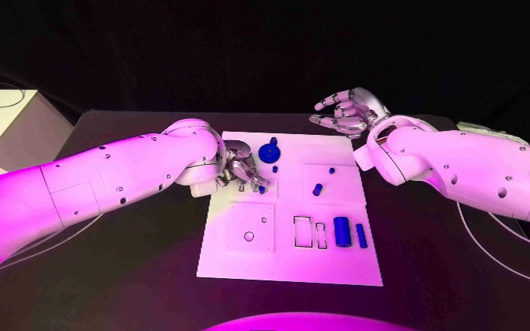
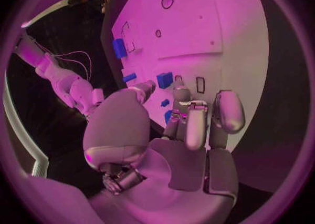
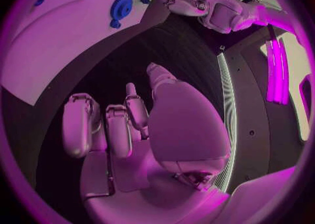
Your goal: Assemble the parts on the task board
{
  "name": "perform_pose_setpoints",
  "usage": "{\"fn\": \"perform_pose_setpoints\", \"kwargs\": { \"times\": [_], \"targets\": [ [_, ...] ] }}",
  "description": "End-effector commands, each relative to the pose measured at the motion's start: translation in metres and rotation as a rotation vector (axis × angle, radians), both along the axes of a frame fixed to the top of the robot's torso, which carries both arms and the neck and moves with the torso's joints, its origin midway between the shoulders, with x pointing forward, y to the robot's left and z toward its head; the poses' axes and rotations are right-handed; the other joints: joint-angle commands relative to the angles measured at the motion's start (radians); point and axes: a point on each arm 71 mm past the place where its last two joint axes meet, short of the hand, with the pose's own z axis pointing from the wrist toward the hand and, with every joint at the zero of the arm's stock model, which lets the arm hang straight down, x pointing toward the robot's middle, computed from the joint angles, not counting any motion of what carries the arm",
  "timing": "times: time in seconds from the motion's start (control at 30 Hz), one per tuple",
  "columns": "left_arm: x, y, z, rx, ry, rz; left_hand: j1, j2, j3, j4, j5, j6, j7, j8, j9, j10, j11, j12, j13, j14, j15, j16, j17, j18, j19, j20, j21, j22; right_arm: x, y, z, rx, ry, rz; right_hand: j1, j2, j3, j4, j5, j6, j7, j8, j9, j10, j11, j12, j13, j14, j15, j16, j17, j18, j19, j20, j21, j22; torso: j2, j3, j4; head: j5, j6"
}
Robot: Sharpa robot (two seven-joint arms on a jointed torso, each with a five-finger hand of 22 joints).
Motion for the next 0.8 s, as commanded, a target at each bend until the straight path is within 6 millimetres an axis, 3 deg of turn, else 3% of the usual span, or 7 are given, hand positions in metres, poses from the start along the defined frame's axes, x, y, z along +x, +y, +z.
{"fn": "perform_pose_setpoints", "kwargs": {
  "times": [0.03, 0.5, 0.8],
  "targets": [
    [-0.0016, -0.0031, 0.0001, 0.004, 0.018, -0.021, 0.011, 0.012, -0.007, -0.002, 0.001, -0.005, -0.002, 0.007, 0.005, -0.004, 0.000, 0.007, 0.002, 0.039, -0.003, 0.003, 0.104, -0.005, 0.005, 0.003, 0.006, 0.002, -0.0002, 0.0020, -0.0013, -0.005, 0.011, 0.019, -0.007, 0.000, -0.006, 0.000, 0.005, -0.008, 0.001, 0.006, 0.001, -0.004, -0.001, -0.006, 0.011, 0.068, 0.004, -0.007, 0.138, 0.006, 0.002, 0.008, -0.003, 0.088, 0.001, -0.0007, -0.0001, 0.000, 0.000],
    [-0.0014, -0.0049, -0.0011, -0.005, 0.036, -0.021, 0.088, 0.042, 0.011, -0.013, 0.001, -0.008, -0.006, 0.008, 0.029, -0.007, -0.004, 0.008, 0.001, 0.040, -0.006, 0.004, 0.106, -0.005, 0.004, 0.001, 0.007, 0.004, -0.0002, 0.0035, -0.0032, -0.008, 0.024, 0.024, -0.007, 0.003, -0.005, 0.000, 0.006, -0.008, 0.000, 0.008, 0.002, -0.006, -0.001, -0.008, 0.008, 0.067, 0.004, -0.008, 0.136, 0.007, 0.000, 0.008, -0.008, 0.086, 0.002, -0.0005, 0.0009, -0.002, -0.004],
    [-0.0016, -0.0049, -0.0013, -0.011, 0.042, -0.020, 0.112, 0.050, 0.023, -0.018, 0.001, -0.006, -0.008, 0.008, 0.036, -0.006, -0.006, 0.008, 0.001, 0.041, -0.008, 0.006, 0.110, -0.006, 0.004, 0.000, 0.008, 0.006, -0.0001, 0.0048, -0.0047, -0.009, 0.031, 0.029, -0.008, 0.006, -0.004, 0.000, 0.007, -0.008, 0.000, 0.009, 0.002, -0.006, -0.001, -0.009, 0.007, 0.067, 0.004, -0.010, 0.134, 0.007, 0.000, 0.008, -0.009, 0.085, 0.003, -0.0010, 0.0015, -0.002, -0.005]
  ]
}}
